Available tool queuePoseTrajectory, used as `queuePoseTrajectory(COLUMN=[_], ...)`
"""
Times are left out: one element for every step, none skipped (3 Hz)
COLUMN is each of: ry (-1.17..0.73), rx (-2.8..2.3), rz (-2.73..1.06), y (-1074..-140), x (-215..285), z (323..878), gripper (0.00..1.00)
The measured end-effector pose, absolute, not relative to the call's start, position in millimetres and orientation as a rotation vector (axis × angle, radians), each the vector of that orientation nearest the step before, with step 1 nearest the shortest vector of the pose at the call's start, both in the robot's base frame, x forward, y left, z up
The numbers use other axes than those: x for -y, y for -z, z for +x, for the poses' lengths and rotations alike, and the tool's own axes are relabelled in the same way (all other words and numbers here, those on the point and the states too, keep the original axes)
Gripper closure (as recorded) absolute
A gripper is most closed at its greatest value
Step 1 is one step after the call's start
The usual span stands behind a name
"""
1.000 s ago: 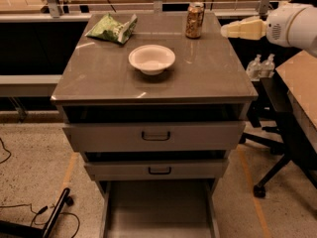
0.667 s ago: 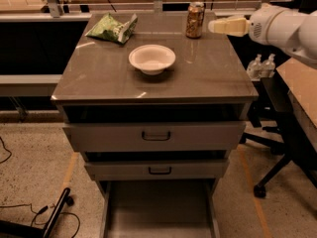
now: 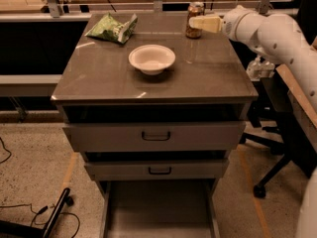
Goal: Place orange can into bottom drawer
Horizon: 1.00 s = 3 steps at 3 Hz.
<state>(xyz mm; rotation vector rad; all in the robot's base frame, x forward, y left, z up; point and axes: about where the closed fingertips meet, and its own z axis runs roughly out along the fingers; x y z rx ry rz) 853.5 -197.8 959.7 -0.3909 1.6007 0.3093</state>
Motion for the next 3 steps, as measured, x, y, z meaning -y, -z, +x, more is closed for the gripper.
queuePoseTrajectory(ry=[-0.28, -0.242, -0.228], rx=[-1.611, -1.629, -1.64], rz=[-0.406, -0.43, -0.445], y=[-953.6, -949.0, -945.0], x=[188.3, 181.4, 176.6], z=[881.1, 903.4, 919.8], gripper=[0.0, 0.0, 0.0])
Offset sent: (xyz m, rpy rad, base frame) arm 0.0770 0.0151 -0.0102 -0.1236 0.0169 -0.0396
